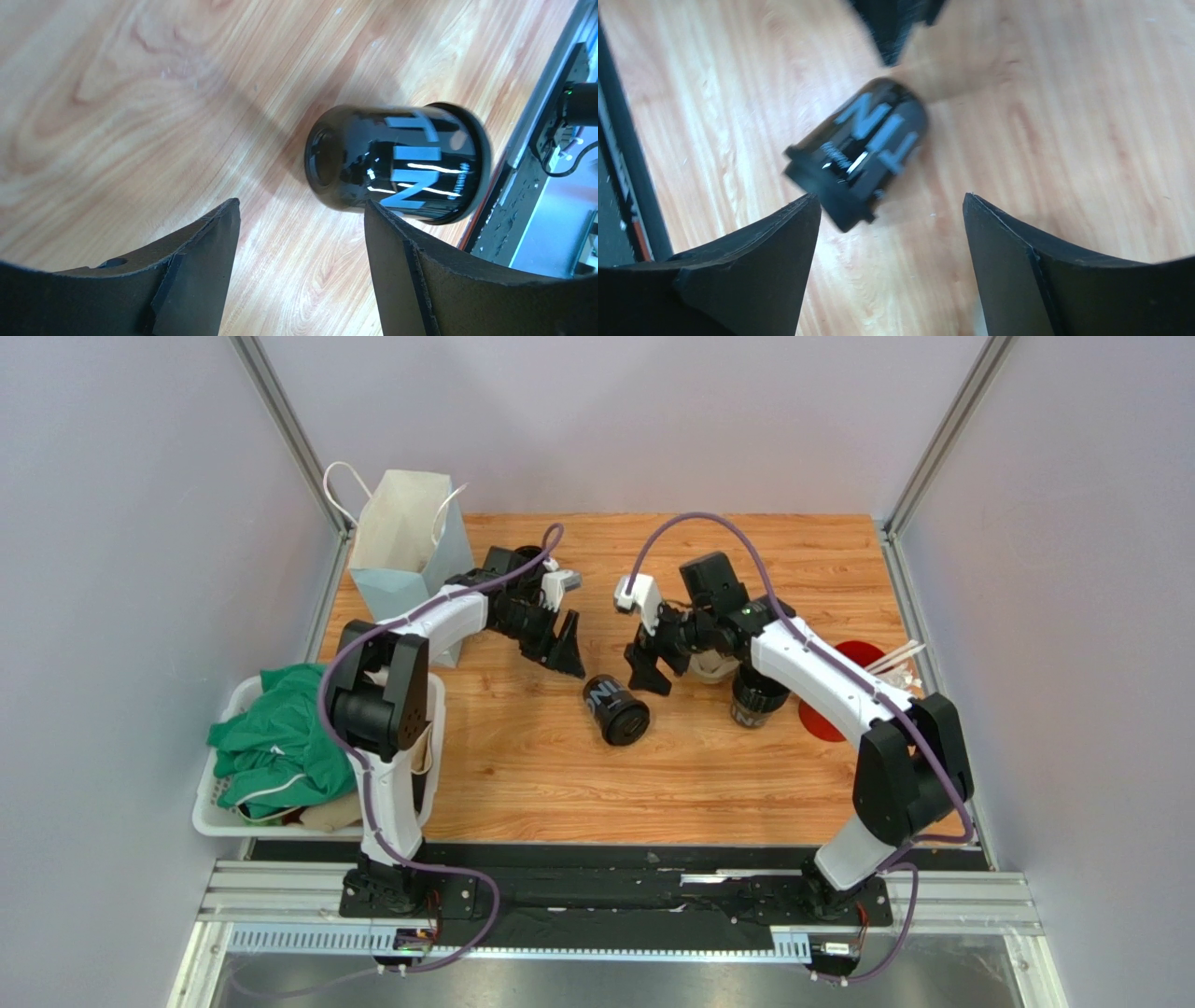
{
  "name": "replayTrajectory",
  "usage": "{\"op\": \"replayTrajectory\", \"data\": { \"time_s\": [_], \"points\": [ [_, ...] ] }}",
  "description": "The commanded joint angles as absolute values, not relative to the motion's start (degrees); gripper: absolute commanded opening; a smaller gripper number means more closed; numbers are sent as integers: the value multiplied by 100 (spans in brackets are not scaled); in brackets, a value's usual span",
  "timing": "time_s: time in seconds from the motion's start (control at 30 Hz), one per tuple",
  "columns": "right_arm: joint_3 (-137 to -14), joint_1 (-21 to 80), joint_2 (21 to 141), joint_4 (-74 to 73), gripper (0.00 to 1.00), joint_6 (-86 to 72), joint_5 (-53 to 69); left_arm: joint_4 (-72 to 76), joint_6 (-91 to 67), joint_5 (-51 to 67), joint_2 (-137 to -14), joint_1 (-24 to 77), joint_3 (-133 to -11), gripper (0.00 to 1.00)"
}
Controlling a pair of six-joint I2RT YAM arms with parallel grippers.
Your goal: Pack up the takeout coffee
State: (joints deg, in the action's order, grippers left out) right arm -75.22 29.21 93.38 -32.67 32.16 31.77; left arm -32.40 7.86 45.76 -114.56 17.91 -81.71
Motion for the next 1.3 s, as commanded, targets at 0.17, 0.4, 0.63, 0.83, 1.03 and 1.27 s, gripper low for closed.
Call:
{"op": "replayTrajectory", "data": {
  "time_s": [0.17,0.4,0.63,0.83,1.03,1.27],
  "points": [
    [-6601,3085,9281,-2602,81,4438,3349,-3278,827,4763,-11434,1977,-8824,74],
    [-6311,3094,9430,-2241,80,4763,3261,-3287,826,4860,-11663,2091,-8912,74],
    [-6275,3076,9615,-2224,78,4808,3217,-3305,861,4772,-11909,2338,-8974,74],
    [-6302,3050,9651,-2189,77,4606,3313,-3287,791,4781,-11979,2364,-9062,74],
    [-6381,2875,9422,-2127,77,4229,3366,-3305,817,4650,-12032,2382,-8956,74],
    [-6057,2338,8781,-2215,76,3622,3963,-3305,835,4562,-12146,2391,-8903,74]
  ]
}}
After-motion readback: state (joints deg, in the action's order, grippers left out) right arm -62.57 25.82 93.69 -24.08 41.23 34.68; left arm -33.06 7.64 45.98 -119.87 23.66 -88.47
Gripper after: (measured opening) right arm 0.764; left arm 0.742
